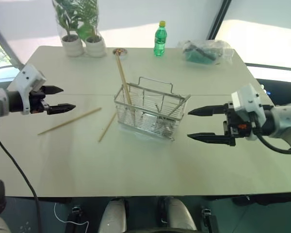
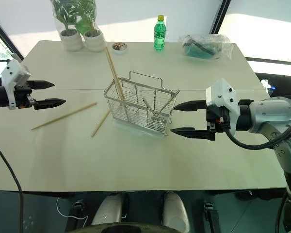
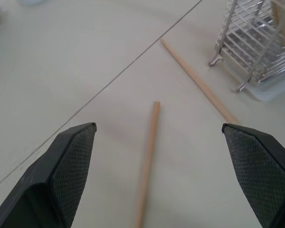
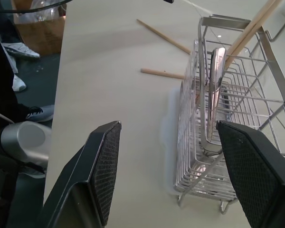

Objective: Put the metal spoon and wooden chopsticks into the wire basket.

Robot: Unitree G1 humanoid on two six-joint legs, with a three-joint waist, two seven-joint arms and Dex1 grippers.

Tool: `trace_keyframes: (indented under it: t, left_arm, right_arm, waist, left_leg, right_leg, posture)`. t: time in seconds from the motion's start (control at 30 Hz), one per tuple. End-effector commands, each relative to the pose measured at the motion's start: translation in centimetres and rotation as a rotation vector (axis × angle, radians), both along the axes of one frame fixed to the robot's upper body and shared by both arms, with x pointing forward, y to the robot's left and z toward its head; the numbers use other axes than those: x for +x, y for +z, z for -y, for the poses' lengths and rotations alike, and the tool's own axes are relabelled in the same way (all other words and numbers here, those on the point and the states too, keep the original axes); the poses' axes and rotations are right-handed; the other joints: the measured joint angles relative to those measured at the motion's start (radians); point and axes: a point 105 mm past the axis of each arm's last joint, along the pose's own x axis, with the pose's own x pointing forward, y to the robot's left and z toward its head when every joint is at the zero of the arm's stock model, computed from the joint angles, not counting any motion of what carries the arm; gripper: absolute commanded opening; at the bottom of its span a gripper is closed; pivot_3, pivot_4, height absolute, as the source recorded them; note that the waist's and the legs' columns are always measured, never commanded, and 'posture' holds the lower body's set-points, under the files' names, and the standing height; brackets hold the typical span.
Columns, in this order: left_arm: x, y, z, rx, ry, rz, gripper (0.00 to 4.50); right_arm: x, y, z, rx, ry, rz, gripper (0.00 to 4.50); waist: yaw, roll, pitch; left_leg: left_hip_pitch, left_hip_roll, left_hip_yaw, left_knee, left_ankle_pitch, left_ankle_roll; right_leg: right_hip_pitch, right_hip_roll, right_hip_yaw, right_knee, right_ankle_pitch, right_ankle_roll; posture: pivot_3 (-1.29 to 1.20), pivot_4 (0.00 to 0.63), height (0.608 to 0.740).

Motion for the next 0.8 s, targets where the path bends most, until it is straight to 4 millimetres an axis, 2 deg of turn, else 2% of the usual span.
trace_keyframes:
  t: [0.03,0.17,0.4,0.8]
  left_arm:
    - [1.1,-0.1,-0.5,0.058,-0.02,-0.023,4.5]
    - [1.9,-2.1,-0.7,0.136,-0.044,-0.081,4.5]
    - [1.4,-6.4,-1.3,0.319,-0.095,-0.185,4.5]
    - [2.0,-8.8,-1.4,0.354,-0.019,-0.227,4.5]
  right_arm:
    - [-0.1,1.0,0.3,0.02,-0.03,0.045,3.29]
    - [-0.1,1.0,0.7,0.03,-0.08,0.038,3.29]
    - [-0.7,1.5,1.6,0.049,-0.157,0.019,3.29]
    - [-2.0,2.6,1.1,0.092,-0.203,0.005,3.29]
  waist:
    - [0.001,-0.002,-0.001]
    - [-0.004,-0.002,-0.001]
    - [-0.004,-0.003,-0.002]
    - [-0.002,-0.004,-0.003]
  left_leg:
    - [0.0,0.0,0.0,0.0,0.0,0.0]
    - [0.0,0.0,0.0,0.0,0.0,0.0]
    - [0.0,0.001,0.0,0.0,0.0,0.0]
    - [0.0,0.0,-0.001,0.0,0.0,0.001]
  right_leg:
    - [0.0,0.0,0.0,0.0,0.0,0.0]
    - [0.0,0.0,0.0,0.0,0.0,0.0]
    - [-0.001,0.0,0.0,0.001,0.0,0.0]
    - [0.0,-0.001,-0.001,0.001,0.0,0.0]
  posture:
    - [0.0,0.15,0.717]
    - [0.0,0.15,0.717]
    - [0.0,0.15,0.717]
    - [0.0,0.15,0.717]
